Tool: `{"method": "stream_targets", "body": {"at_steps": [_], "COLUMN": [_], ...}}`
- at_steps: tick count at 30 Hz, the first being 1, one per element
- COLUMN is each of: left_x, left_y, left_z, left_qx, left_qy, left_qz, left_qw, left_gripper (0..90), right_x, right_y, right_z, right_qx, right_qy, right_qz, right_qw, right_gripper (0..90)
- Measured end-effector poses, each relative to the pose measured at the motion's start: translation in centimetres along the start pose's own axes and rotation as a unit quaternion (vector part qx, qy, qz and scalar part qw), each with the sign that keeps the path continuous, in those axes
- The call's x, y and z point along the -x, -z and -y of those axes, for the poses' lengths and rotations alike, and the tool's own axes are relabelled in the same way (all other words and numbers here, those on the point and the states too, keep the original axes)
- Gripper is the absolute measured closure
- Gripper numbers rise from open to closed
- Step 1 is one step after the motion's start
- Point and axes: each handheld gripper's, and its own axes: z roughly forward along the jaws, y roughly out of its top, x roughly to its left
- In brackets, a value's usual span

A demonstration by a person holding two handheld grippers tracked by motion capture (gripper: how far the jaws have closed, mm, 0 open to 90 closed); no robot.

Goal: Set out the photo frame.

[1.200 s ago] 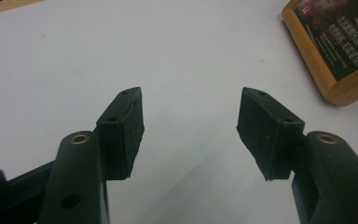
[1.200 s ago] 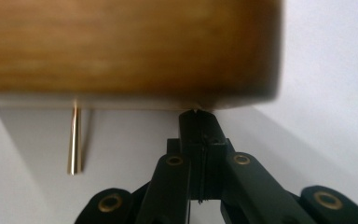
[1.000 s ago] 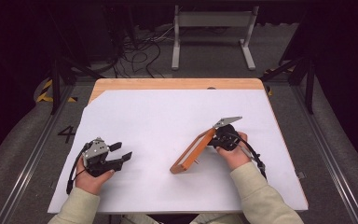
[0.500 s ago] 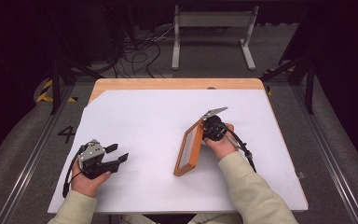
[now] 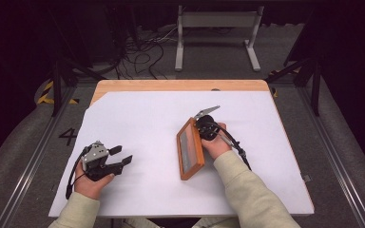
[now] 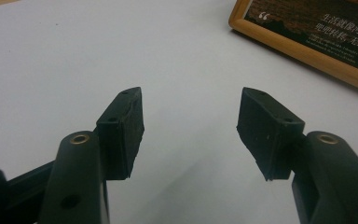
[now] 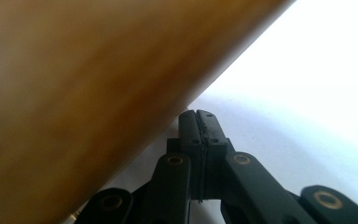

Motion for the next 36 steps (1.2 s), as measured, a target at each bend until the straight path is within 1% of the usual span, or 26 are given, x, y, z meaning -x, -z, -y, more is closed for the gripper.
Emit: {"method": "stream_targets", "body": {"at_steps": [1, 4, 6, 7, 9, 10, 12, 13, 15, 17, 18, 20, 22, 26, 28, 31, 33, 34, 35, 36], "left_x": [0.0, 0.0, 0.0, 0.0, 0.0, 0.0, 0.1, 0.1, 0.1, 0.1, 0.1, 0.0, 0.1, 0.2, 0.2, 0.2, 0.2, 0.1, 0.2, 0.2], "left_y": [0.0, -0.1, -0.1, -0.1, -0.1, -0.1, -0.1, -0.1, -0.2, -0.2, -0.2, -0.3, -0.4, -0.4, -0.4, -0.4, -0.4, -0.4, -0.4, -0.4], "left_z": [0.0, -0.1, -0.1, -0.2, -0.2, -0.2, -0.2, -0.2, -0.2, -0.2, -0.1, -0.1, 0.0, 0.0, 0.0, 0.0, 0.0, 0.0, 0.0, 0.0], "left_qx": [0.000, 0.000, 0.000, 0.000, 0.000, 0.000, 0.000, 0.001, -0.001, -0.002, -0.003, -0.004, -0.005, -0.006, -0.008, -0.008, -0.009, -0.008, -0.010, -0.010], "left_qy": [-0.001, 0.000, 0.005, 0.006, 0.007, 0.007, 0.007, 0.006, 0.003, 0.004, 0.006, 0.004, 0.008, 0.006, 0.004, 0.005, 0.005, 0.002, 0.007, 0.007], "left_qz": [0.001, -0.003, -0.001, -0.001, 0.000, 0.000, 0.000, 0.000, 0.000, 0.000, -0.001, -0.001, -0.001, 0.000, 0.000, 0.000, 0.000, -0.001, 0.001, 0.001], "left_qw": [1.0000, 1.0000, 1.0000, 1.0000, 1.0000, 1.0000, 1.0000, 1.0000, 1.0000, 1.0000, 1.0000, 1.0000, 1.0000, 1.0000, 1.0000, 1.0000, 1.0000, 1.0000, 0.9999, 0.9999], "left_gripper": [41.2, 40.9, 39.4, 38.9, 38.7, 38.6, 38.6, 38.6, 38.6, 38.6, 38.6, 38.6, 38.6, 38.6, 38.6, 38.5, 38.4, 38.4, 38.4, 38.3], "right_x": [0.0, 0.2, 0.3, 0.3, 0.1, 0.1, -0.1, -0.3, -0.5, -0.8, -0.9, -1.1, -1.3, -2.0, -2.4, -3.3, -3.9, -4.4, -4.7, -4.7], "right_y": [0.2, 1.2, 2.0, 2.7, 3.6, 3.6, 4.5, 5.1, 6.0, 6.8, 7.2, 7.8, 8.6, 10.2, 10.7, 11.3, 11.4, 11.4, 11.3, 11.3], "right_z": [0.0, 0.0, 0.1, 0.1, 0.0, 0.0, -0.2, -0.3, -0.6, -0.8, -0.9, -1.0, -1.2, -1.9, -2.2, -2.7, -2.8, -2.9, -3.0, -3.0], "right_qx": [-0.001, -0.005, -0.006, -0.013, -0.022, -0.022, -0.020, -0.016, -0.017, -0.014, -0.012, -0.009, -0.007, 0.000, 0.006, 0.009, 0.010, 0.009, 0.008, 0.008], "right_qy": [0.004, 0.006, 0.003, 0.005, 0.008, 0.008, 0.016, 0.015, 0.012, 0.016, 0.014, 0.008, 0.006, -0.004, -0.011, -0.016, -0.017, -0.017, -0.020, -0.020], "right_qz": [0.007, 0.041, 0.049, 0.062, 0.071, 0.071, 0.076, 0.076, 0.068, 0.072, 0.072, 0.071, 0.072, 0.075, 0.072, 0.059, 0.053, 0.046, 0.043, 0.043], "right_qw": [1.0000, 0.9991, 0.9988, 0.9980, 0.9972, 0.9972, 0.9968, 0.9969, 0.9975, 0.9972, 0.9972, 0.9974, 0.9973, 0.9972, 0.9973, 0.9981, 0.9984, 0.9988, 0.9989, 0.9989], "right_gripper": [90.0, 88.5, 86.8, 86.7, 85.6, 85.6, 82.4, 81.7, 78.2, 71.2, 67.7, 63.6, 58.3, 46.9, 44.1, 40.1, 37.3, 35.3, 32.3, 32.3]}}
